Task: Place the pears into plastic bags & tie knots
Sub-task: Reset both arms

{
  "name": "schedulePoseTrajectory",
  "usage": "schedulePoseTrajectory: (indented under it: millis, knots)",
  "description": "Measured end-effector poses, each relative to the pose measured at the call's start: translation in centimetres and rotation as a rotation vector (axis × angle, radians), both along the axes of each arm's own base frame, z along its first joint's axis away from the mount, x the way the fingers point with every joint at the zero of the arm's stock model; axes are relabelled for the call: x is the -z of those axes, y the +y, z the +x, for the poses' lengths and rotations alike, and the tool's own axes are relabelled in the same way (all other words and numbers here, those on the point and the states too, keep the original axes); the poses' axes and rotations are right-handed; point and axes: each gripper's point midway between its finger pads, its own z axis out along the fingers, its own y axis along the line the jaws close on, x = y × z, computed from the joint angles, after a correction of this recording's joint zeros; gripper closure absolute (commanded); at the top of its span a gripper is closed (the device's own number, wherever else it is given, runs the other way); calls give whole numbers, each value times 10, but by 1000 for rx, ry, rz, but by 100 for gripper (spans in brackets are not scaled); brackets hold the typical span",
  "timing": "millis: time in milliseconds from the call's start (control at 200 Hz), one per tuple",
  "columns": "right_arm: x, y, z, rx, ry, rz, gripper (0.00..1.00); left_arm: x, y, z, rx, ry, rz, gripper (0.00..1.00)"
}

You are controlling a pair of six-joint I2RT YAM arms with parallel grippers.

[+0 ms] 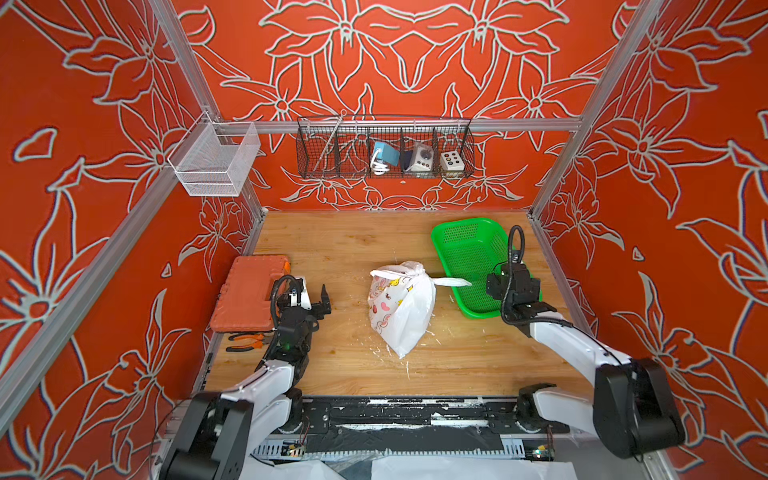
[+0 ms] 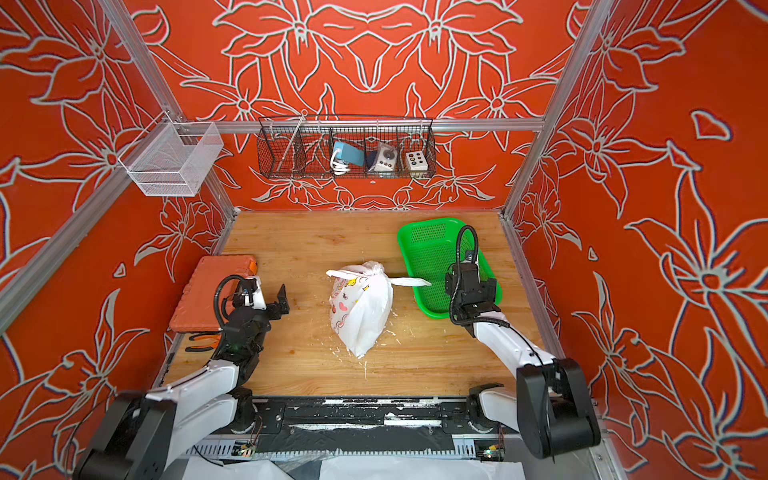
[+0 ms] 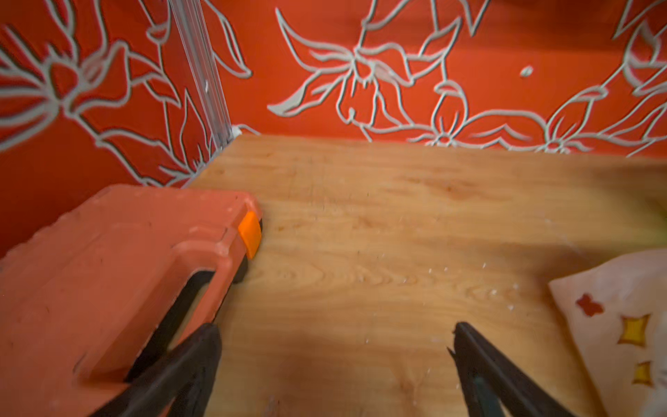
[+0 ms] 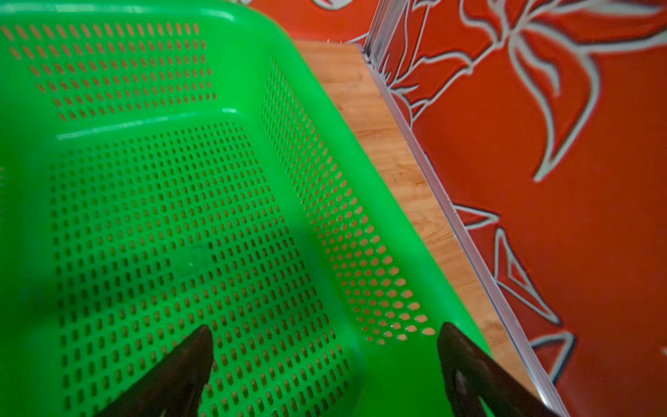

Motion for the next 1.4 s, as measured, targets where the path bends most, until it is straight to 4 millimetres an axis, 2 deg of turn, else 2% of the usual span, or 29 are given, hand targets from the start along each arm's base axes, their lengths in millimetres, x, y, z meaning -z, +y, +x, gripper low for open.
schedulePoseTrajectory:
  millis: [65,140,280,360,475,701,1401]
  knots:
    - [22,1,-1,-25,36,-18,3,13,-1,2,8,32,0,2]
    - [29,4,3,-57,49,-34,3,15,-3,6,22,26,-6,3]
    - [18,5,15,-103,-69,-44,3,21,-9,14,62,23,-13,3]
    - [24,-9,10,-83,-97,-19,3,28,-12,16,81,36,-16,2]
    - [17,-19,17,-72,-173,7,3,25,-11,18,90,22,-23,2]
    - [11,-15,21,-97,-221,25,3,16,-12,23,106,-9,-32,2]
    - [9,-13,22,-109,-238,32,3,16,-14,23,123,-9,-37,2]
